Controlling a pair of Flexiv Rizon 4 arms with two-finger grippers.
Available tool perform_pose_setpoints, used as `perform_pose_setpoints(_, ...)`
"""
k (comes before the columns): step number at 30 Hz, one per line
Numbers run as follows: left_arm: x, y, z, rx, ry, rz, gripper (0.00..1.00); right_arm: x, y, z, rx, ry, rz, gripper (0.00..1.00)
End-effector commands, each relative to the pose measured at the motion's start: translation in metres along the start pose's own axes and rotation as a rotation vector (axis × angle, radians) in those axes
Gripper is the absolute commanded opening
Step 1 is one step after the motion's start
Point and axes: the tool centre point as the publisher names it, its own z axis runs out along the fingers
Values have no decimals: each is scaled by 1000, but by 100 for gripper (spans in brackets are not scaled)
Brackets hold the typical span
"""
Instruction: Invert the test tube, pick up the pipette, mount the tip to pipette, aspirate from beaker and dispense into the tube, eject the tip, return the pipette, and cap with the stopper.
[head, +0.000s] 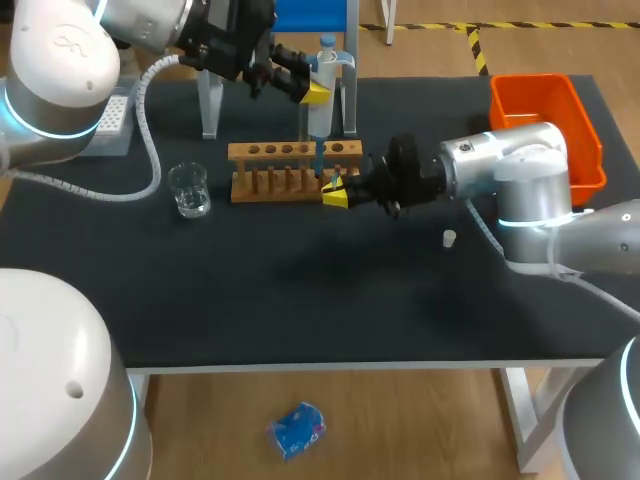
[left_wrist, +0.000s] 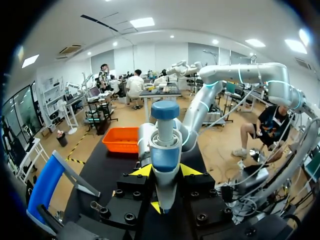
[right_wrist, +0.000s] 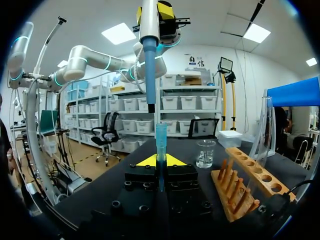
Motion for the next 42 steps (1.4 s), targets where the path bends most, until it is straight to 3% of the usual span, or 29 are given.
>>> perform_pose_setpoints(1,0,-1,-2,-4,3,-1,0,0,0,-1,0,1,0,0)
perform_pose_setpoints(10,0,-8,2,1,3,7,0,4,2,2,-13,20,-3,0)
perform_pose_setpoints(23,4,-33,6,7,-9,59,0,5,3,-2,-21,18,-4,0)
perform_pose_setpoints(42,4,-33,6,5,-8,59,0,2,16,-4,-13,0,-73,0)
